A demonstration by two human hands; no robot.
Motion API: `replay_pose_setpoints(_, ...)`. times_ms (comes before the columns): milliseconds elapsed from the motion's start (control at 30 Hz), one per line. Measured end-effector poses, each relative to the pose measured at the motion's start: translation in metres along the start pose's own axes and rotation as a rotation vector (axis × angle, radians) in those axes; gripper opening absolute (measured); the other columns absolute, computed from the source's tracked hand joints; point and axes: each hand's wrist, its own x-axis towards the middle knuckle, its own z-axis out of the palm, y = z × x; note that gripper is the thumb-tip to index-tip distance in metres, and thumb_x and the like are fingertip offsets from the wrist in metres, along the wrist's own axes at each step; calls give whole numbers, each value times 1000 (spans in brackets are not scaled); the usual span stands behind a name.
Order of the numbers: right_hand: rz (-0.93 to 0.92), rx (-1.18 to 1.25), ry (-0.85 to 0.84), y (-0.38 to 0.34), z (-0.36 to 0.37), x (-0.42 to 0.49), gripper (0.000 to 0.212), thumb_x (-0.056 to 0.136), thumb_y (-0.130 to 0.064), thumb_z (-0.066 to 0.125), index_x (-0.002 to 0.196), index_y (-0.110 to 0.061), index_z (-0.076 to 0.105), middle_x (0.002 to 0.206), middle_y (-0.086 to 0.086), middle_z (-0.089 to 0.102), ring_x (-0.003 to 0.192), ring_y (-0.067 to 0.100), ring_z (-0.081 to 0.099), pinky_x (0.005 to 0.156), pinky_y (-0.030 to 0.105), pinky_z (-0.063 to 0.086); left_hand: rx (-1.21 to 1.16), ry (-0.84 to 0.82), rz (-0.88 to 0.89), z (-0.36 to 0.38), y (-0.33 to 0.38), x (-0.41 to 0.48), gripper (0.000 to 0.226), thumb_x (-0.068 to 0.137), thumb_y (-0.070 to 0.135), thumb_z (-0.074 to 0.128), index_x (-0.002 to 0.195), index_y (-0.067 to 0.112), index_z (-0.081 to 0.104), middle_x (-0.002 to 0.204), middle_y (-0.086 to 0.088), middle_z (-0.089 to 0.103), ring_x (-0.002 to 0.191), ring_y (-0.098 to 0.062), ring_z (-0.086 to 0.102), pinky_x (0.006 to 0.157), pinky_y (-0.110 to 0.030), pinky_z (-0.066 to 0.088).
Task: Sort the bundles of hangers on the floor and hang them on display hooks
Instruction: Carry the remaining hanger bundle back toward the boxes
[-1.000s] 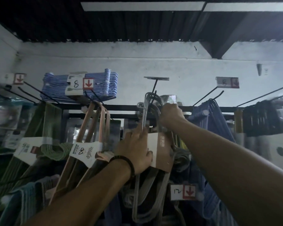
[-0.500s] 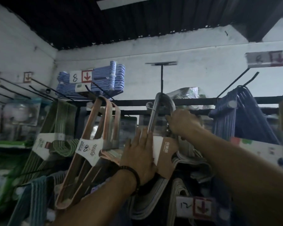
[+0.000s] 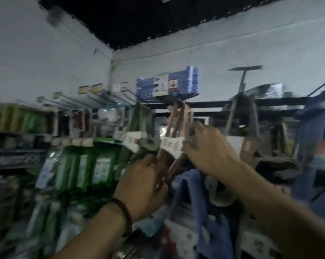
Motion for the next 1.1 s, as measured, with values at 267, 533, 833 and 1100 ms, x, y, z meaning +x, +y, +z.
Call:
replay_pose_setpoints(267,-221,287,-471,-247,172,-138,37,105,-45,47,136,-25,43,120,3,56,96,25,59,77,40,54,125,-460,-514,-79,-135,-288,16,94,41,50,107,37,60,111,10,61,97,-20,64,82,-38,58)
replay_pose_setpoints(533,-452,553,-971,-510,298,-341,32,102,-39,55,130,-23,53,125,3,58,112,27,61,86,37,51,232,-630,-1058,-161,-222,-600,23,95,42,47,108,32,64,108,5,66,100,-22,66,87,-36,55)
replay_pose_setpoints(833,-773,640,-1550,-704,409,-529,38,104,-46,49,133,-23,50,134,2,51,112,23,58,89,36,51,137,-747,-1821,-207,-257,-874,27,96,41,47,103,25,68,109,0,74,100,-27,71,79,-34,57)
replay_pose_setpoints(1100,-724,631,-2032,-824,521,-708,34,96,-45,63,123,-24,60,122,0,63,105,17,63,91,32,54,-45,-470,-2445,-167,-267,-1071,18,99,39,53,88,34,66,108,1,75,92,-18,70,84,-30,59)
